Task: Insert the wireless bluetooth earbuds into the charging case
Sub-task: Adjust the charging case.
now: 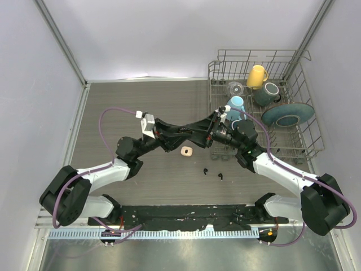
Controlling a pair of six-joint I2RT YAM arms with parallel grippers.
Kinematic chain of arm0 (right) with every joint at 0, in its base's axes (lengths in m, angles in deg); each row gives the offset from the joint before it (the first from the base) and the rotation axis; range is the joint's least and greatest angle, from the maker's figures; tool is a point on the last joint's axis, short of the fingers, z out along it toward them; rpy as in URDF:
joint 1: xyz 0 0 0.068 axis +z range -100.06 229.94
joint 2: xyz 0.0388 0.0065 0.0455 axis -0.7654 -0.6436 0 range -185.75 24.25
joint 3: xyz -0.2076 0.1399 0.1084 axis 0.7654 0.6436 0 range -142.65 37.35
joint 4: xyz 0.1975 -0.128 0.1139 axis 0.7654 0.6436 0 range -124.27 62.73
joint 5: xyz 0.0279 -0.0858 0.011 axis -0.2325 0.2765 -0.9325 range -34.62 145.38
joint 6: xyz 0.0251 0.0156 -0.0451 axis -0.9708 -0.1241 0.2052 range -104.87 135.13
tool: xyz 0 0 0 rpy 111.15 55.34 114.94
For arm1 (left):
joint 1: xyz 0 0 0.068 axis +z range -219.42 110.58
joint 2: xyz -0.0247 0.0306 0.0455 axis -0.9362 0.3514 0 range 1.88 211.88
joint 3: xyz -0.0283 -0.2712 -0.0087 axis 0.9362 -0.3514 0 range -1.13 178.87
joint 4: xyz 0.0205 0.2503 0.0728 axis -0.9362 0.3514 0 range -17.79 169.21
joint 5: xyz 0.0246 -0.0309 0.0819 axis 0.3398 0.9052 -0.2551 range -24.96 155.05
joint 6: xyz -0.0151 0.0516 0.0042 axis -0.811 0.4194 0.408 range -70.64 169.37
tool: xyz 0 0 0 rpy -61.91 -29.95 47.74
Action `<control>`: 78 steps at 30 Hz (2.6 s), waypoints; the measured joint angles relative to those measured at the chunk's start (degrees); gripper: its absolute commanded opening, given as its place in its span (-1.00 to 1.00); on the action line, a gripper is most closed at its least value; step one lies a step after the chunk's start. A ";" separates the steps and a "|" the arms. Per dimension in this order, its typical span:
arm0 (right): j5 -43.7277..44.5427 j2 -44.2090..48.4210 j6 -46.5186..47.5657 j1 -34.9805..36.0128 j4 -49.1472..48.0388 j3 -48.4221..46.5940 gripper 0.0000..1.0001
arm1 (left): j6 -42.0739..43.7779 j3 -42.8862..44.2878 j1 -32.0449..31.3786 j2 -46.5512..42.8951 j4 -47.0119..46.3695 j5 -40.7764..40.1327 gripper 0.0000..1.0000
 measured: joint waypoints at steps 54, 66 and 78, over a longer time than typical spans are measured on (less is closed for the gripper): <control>1.18 0.85 0.31 0.00 1.18 0.28 -0.98 | -0.55 0.02 -0.72 1.27 -0.04 -1.11 -0.21; 1.33 0.87 0.33 0.00 2.12 0.28 -0.98 | -0.70 0.02 -0.90 1.29 -0.04 -1.25 -0.48; 1.62 1.16 0.98 -0.07 2.38 0.55 0.07 | -1.31 0.02 -1.03 1.90 -0.48 -1.33 -1.00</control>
